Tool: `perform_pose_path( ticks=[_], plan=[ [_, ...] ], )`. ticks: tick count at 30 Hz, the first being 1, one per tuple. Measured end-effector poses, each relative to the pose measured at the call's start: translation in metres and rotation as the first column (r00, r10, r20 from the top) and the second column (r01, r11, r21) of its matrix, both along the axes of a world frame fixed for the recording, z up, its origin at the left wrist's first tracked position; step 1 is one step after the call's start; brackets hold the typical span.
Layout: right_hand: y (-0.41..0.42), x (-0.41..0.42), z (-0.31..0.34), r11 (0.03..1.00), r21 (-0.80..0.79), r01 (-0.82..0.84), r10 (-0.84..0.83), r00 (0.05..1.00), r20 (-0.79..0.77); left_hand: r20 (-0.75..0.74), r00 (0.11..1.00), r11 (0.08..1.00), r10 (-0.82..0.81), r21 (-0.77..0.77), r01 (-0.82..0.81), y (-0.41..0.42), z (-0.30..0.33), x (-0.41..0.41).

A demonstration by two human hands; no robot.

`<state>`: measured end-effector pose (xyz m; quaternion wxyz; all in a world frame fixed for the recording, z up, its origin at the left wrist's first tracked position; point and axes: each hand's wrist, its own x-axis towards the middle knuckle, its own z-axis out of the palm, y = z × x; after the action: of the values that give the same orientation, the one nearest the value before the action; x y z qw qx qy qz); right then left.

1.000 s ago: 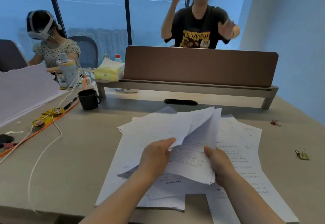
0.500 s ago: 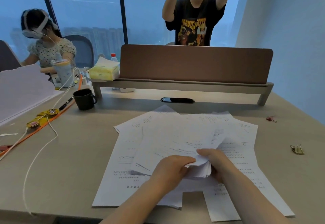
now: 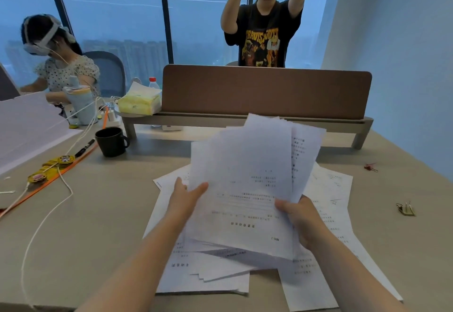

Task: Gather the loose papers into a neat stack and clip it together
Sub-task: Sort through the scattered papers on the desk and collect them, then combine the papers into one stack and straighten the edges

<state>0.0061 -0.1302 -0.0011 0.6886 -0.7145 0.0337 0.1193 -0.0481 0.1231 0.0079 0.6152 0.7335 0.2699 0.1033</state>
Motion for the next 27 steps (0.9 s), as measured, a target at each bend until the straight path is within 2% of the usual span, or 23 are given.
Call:
perform_pose_path(
  ticks=[2, 4, 8, 10, 13, 15, 19, 23, 27],
  plan=[
    [0.0, -0.002, 0.009, 0.999, 0.039, -0.038, 0.036, 0.998, 0.061, 0.083, 0.996, 0.967, -0.028, -0.251, 0.048, 0.011, 0.006, 0.002],
    [0.001, -0.004, 0.019, 0.991, 0.087, -0.102, 0.09, 0.988, 0.127, 0.164, 0.985, 0.933, -0.054, -0.344, 0.109, 0.017, 0.012, 0.003],
    [0.005, -0.004, 0.038, 0.986, 0.069, -0.149, 0.127, 0.958, 0.257, 0.374, 0.927, 0.939, -0.011, -0.314, 0.138, 0.011, 0.031, 0.003],
    [0.009, -0.003, 0.051, 0.992, 0.034, -0.12, 0.104, 0.947, 0.305, 0.479, 0.877, 0.963, 0.032, -0.249, 0.101, 0.006, 0.044, 0.003],
    [0.014, -0.001, 0.066, 0.992, 0.078, -0.095, 0.062, 0.933, 0.354, 0.564, 0.824, 0.992, 0.057, -0.128, 0.019, 0.002, 0.059, 0.004],
    [0.015, -0.001, 0.069, 0.991, 0.1, -0.091, 0.046, 0.923, 0.383, 0.576, 0.817, 0.999, 0.031, -0.046, -0.005, 0.0, 0.065, 0.002],
    [0.018, -0.005, 0.058, 0.988, 0.138, -0.069, 0.013, 0.927, 0.374, 0.499, 0.866, 0.998, -0.04, 0.061, 0.011, -0.005, 0.049, -0.002],
    [0.018, -0.008, 0.05, 0.986, 0.162, -0.042, -0.018, 0.937, 0.348, 0.377, 0.923, 0.997, -0.075, 0.027, 0.07, -0.009, 0.025, -0.008],
    [0.021, -0.008, 0.052, 0.983, 0.168, -0.068, 0.009, 0.944, 0.33, 0.339, 0.935, 0.993, -0.102, -0.018, 0.115, -0.009, 0.021, -0.007]
  ],
)
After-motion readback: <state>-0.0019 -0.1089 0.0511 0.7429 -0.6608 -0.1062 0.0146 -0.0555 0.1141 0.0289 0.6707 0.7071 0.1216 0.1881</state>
